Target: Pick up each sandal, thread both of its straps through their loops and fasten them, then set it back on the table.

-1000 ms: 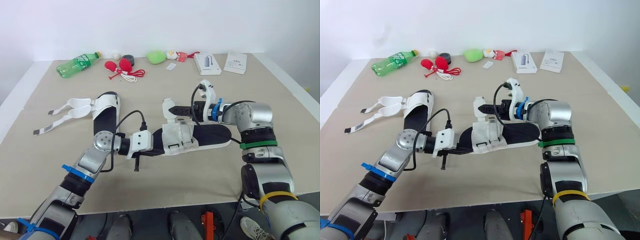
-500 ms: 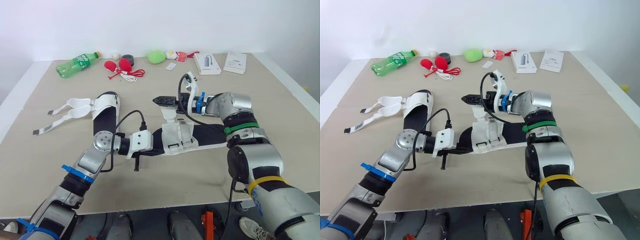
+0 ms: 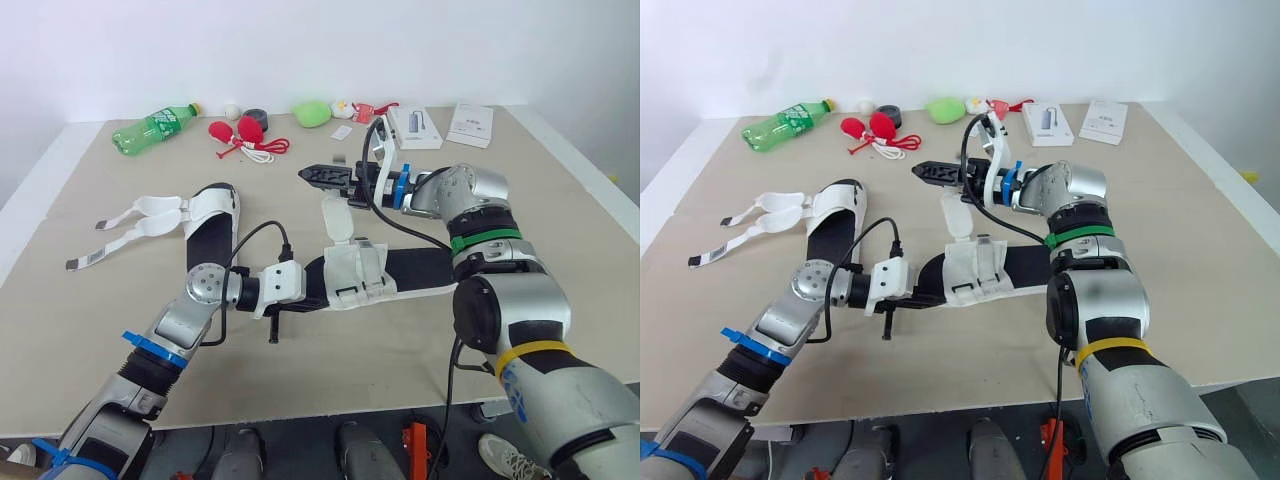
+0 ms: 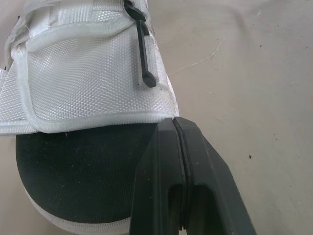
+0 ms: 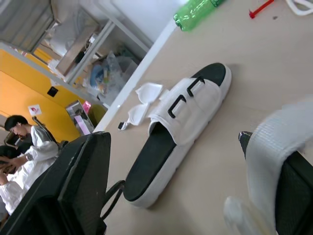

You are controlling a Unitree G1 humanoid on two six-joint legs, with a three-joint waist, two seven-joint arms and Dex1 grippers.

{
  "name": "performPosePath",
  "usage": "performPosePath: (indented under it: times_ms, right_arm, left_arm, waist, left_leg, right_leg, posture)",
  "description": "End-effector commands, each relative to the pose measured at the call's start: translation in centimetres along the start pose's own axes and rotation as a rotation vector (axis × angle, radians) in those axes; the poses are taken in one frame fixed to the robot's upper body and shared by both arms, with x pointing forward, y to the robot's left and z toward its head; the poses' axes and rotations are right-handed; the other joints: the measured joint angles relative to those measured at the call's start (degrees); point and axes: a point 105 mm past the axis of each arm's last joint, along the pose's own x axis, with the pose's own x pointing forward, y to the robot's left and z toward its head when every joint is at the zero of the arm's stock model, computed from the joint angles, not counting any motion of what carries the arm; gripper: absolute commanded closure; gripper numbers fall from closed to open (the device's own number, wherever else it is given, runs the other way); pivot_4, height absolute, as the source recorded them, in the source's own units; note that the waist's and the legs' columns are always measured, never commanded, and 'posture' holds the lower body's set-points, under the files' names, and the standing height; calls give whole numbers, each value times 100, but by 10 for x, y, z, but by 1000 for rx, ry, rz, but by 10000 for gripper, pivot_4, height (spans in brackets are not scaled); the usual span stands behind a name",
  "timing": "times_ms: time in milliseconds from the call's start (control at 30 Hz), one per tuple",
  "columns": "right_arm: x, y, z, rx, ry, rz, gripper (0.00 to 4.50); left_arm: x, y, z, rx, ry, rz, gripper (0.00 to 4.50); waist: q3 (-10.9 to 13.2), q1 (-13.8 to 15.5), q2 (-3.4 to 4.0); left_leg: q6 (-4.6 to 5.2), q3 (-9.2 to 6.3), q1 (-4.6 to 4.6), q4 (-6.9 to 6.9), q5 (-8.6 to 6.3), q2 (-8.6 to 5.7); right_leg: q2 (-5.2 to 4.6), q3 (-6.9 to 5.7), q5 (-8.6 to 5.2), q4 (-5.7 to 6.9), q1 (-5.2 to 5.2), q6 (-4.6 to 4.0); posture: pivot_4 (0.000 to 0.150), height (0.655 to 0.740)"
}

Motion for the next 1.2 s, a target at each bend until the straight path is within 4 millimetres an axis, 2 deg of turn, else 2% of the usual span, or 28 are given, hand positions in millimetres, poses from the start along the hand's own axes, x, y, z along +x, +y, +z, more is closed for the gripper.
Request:
performPosePath:
  times_ms: [33,133,200,300,333,367,500,567,667,767,1033,1200]
  right_arm:
    - [-3,18,25,-44,-65,48,5725]
    - [-4,13,20,-56,-46,25,18971]
    - [-4,11,16,-79,-35,20,30758]
    - [-5,9,15,-145,-27,6,41629]
    - [-6,9,14,-195,-18,3,44039]
    - [-7,9,14,-258,-16,-3,44039]
    - [-14,16,11,-726,-9,-28,44039]
    - [-20,31,4,-1031,-29,24,44039]
    - [-33,52,-15,-1469,-49,106,44039]
    - [-41,56,-35,-1709,-13,180,44039]
    - [-46,61,-40,-1777,-67,228,44039]
    - [-46,59,-47,-1785,-59,243,44039]
  left_arm:
    - [0,-1,-6,-12,28,6,45000]
    - [1,-1,-6,-12,27,3,45000]
    - [2,-1,-6,-12,25,2,45000]
    - [3,-1,-6,-11,24,1,45000]
    - [3,-1,-5,-12,24,1,45000]
    - [3,-1,-5,-11,23,0,45000]
    - [3,-1,-5,-13,22,2,45000]
    - [3,0,-5,-13,19,6,45000]
    - [2,5,-2,-47,-12,35,45000]
    - [2,8,2,-79,-42,46,45000]
    - [-4,17,13,-80,-100,20,45000]
    - [-7,10,26,-82,-168,-60,45000]
  waist:
    - [0,0,0]
    - [0,0,0]
    - [0,0,0]
    - [0,3,0]
    - [0,4,0]
    - [0,8,0]
    - [1,16,1]
    - [1,18,1]
    - [1,16,2]
    - [1,12,2]
    - [2,12,2]
    - [2,13,3]
  left_leg:
    - [0,0,0,0,0,0]
    - [0,0,0,0,0,0]
    - [0,0,0,0,0,0]
    - [0,0,-1,0,0,0]
    - [0,0,-2,1,0,-1]
    - [0,0,-2,1,0,-1]
    - [-1,0,-5,2,0,-2]
    - [-1,-1,-9,2,0,-3]
    - [-1,0,-10,1,-1,-4]
    - [-2,0,-10,3,0,-3]
    - [-7,0,-2,2,5,0]
    - [-7,-1,-2,-3,5,0]
  right_leg:
    - [0,0,0,0,0,0]
    - [0,0,0,0,0,0]
    - [0,0,0,0,-1,0]
    - [0,0,0,0,0,0]
    - [-1,0,0,0,0,0]
    - [-1,0,0,0,0,0]
    - [-2,-1,-3,-1,-2,5]
    - [-2,-1,-3,-2,-5,7]
    - [-3,-1,-6,-3,-5,12]
    - [-4,-1,-5,-3,-4,13]
    - [0,0,6,-2,-2,1]
    - [-1,0,0,-2,-3,-8]
  posture:
    - [1500,7400]
    - [1500,7400]
    - [1500,7400]
    - [1500,7400]
    - [1500,7400]
    - [1500,7400]
    - [1500,7400]
    - [1500,7400]
    - [1500,7400]
    - [1500,7400]
    - [1500,7400]
    - [1500,7400]
